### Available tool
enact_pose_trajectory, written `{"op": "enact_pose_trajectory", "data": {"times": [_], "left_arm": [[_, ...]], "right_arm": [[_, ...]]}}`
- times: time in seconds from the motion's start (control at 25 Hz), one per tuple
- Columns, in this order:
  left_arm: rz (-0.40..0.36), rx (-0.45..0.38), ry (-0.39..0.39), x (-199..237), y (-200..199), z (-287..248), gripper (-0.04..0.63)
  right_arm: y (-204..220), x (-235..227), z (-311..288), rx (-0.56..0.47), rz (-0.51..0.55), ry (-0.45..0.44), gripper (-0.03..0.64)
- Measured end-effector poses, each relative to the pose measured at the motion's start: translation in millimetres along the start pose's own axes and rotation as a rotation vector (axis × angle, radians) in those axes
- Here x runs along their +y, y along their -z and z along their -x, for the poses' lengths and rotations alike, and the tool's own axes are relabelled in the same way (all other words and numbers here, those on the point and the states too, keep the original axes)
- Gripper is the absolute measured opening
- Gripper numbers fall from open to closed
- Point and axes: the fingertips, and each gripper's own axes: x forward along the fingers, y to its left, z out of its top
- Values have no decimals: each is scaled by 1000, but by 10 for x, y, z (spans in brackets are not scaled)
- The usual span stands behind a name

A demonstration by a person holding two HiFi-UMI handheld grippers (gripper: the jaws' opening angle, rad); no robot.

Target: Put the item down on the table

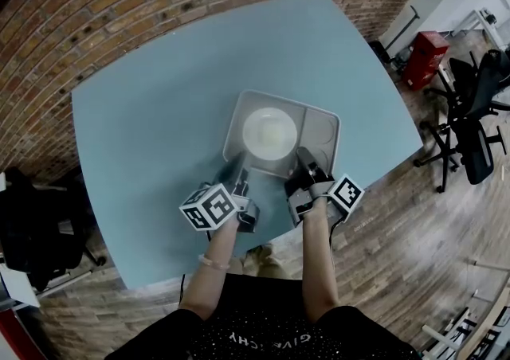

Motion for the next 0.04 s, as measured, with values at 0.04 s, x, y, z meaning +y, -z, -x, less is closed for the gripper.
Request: {"op": "enact_pose_trajectory", "data": {"times": [0.04], "left_arm": [[1, 0, 0, -1, 5, 2, 29]], "right_arm": [[3, 5, 3, 1, -2, -2, 12]]}}
